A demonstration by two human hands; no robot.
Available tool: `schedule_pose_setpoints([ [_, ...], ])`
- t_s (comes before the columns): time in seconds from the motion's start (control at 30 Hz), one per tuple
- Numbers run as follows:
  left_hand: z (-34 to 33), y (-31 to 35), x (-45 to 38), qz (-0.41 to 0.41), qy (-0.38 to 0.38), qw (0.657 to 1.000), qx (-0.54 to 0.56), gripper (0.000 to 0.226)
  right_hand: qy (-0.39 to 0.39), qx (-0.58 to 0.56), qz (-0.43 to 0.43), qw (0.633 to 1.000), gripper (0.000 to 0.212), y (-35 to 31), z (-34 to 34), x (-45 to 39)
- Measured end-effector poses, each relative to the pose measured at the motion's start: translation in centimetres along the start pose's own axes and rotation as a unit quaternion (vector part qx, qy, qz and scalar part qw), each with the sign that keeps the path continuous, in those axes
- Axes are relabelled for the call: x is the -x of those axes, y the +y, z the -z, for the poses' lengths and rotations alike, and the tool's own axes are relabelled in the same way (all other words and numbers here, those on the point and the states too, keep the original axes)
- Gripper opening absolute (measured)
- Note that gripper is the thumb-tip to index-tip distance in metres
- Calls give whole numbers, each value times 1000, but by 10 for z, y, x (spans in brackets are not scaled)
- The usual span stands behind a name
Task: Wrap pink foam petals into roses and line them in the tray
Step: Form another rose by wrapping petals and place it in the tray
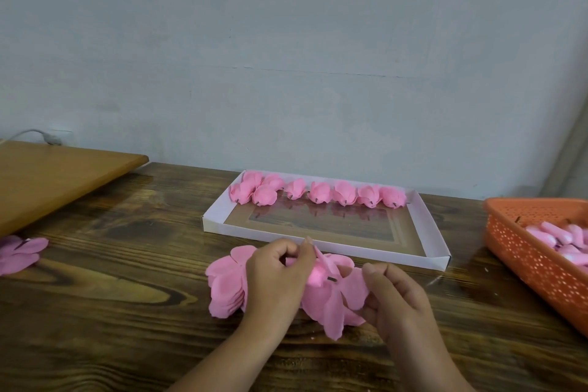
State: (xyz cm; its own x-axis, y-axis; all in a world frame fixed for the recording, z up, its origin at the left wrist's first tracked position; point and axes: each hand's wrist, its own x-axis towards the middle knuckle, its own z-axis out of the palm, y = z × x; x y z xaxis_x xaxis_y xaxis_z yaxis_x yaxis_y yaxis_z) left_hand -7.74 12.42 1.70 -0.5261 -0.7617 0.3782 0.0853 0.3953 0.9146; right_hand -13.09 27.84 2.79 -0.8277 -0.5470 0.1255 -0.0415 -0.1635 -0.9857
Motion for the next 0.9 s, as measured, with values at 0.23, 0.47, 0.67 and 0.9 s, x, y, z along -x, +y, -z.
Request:
schedule_pose_setpoints([
  [0.23,-1,-1,-1,35,-6,999,16,36,-20,-57,-30,998,30,-4,-1,-3],
  [0.47,-2,-1,1,28,-10,1000,-1,34,-18,4,-23,1000,22,2,0,-1],
  [0.67,-1,0,1,2,-4,1000,-16,35,10,-5,-16,1000,25,3,1,-4],
  [0.9,-2,0,1,-3,-4,1000,-19,37,-18,29,9,999,20,6,2,-2],
])
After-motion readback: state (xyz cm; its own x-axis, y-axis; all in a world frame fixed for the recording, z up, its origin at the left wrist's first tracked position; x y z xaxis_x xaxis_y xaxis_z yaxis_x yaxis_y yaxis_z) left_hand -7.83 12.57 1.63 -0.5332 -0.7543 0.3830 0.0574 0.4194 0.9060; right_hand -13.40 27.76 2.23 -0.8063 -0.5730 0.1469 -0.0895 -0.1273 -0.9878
